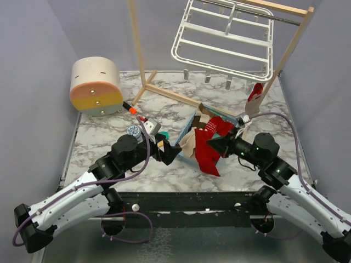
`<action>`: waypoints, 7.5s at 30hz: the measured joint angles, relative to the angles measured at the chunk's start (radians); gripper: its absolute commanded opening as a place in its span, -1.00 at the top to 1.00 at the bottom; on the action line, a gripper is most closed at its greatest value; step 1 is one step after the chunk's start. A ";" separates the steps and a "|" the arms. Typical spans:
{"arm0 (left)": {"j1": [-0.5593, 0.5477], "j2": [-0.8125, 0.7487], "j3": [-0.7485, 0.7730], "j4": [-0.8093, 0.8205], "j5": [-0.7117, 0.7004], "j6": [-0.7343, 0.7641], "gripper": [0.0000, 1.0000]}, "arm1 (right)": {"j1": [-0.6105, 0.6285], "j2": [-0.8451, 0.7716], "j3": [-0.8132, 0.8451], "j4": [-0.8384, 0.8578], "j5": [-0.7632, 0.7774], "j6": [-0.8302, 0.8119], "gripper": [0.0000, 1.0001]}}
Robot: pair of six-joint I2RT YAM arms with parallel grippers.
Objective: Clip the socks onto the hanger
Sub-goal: Pick up the sock from the bin, then move the hanger to the clothesline.
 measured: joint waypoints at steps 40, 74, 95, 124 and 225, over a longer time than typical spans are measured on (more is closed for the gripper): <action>0.000 0.195 0.114 0.665 0.809 0.125 -0.06 | 0.000 -0.374 0.142 -0.017 -0.517 -0.306 0.98; 0.000 0.338 0.187 0.721 0.896 -0.013 1.00 | 0.000 -0.277 0.097 0.085 -0.533 -0.264 -0.02; 0.000 0.230 0.235 0.239 0.814 0.684 1.00 | 0.000 -0.181 0.276 -0.223 -0.464 -0.545 0.18; -0.005 0.248 0.283 0.172 0.798 0.778 1.00 | 0.000 -0.100 0.276 -0.222 -0.483 -0.592 0.82; -0.018 0.489 0.243 0.571 0.455 0.458 1.00 | 0.001 0.133 0.658 -0.275 0.951 -0.213 -0.08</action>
